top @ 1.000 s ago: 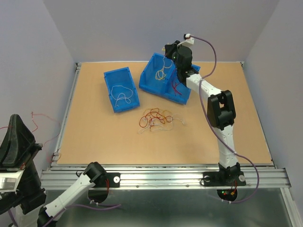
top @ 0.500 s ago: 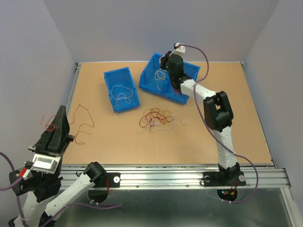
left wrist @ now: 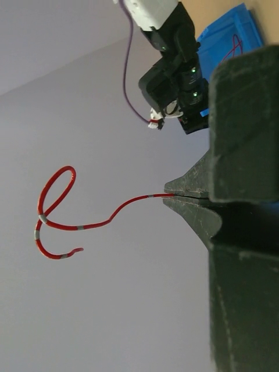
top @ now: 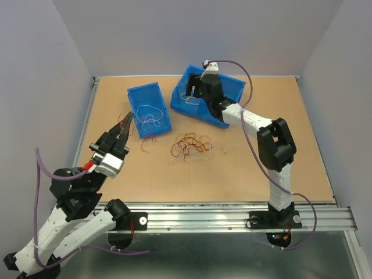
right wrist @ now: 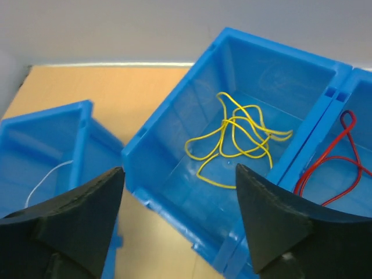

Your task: Untangle the cables

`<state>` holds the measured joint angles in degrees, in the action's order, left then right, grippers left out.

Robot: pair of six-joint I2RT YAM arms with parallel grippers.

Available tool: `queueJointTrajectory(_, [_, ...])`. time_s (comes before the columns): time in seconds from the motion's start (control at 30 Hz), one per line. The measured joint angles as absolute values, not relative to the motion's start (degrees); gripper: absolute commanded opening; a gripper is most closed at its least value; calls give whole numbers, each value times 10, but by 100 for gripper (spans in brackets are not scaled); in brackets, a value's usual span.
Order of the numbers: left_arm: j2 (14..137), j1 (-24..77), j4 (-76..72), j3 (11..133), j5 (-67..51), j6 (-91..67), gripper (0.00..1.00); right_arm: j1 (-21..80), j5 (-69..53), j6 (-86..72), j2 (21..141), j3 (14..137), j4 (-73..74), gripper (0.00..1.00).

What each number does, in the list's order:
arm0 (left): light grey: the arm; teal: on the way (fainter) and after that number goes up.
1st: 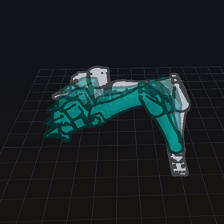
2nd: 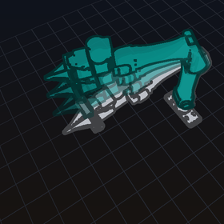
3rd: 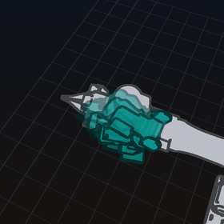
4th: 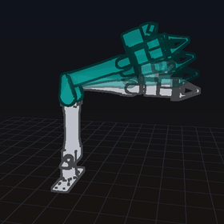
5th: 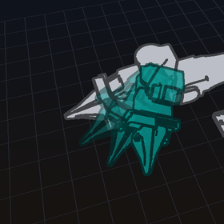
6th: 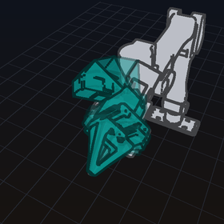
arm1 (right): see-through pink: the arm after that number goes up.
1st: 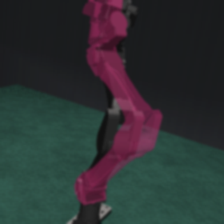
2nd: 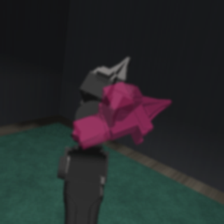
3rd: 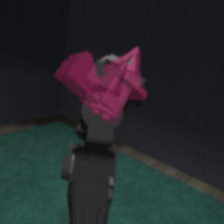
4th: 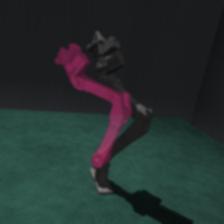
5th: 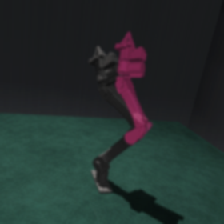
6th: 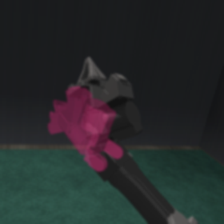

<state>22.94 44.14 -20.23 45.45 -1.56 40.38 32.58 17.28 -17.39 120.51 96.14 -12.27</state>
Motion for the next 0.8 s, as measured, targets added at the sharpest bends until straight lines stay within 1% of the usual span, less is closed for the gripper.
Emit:
queueJointTrajectory(0.1, [260,441,-216,455,-33,390,0,323,123,-158,1142,910,-129,85])
queueJointTrajectory(0.23, [307,441,-236,454,-56,370,0,320,7,-122,1031,821,-154,85])
queueJointTrajectory(0.33, [339,441,-253,443,-69,357,0,320,-77,-94,942,717,-197,85])
queueJointTrajectory(0.4, [351,441,-267,427,-76,348,0,320,-144,-72,879,625,-244,86])
queueJointTrajectory(0.5, [360,441,-289,397,-83,330,0,321,-229,-49,807,511,-291,86])
queueJointTrajectory(0.63, [371,441,-313,367,-86,303,0,321,-326,-30,765,440,-324,87])
queueJointTrajectory(0.8, [373,441,-338,349,-88,279,0,325,-413,-35,764,434,-358,87])
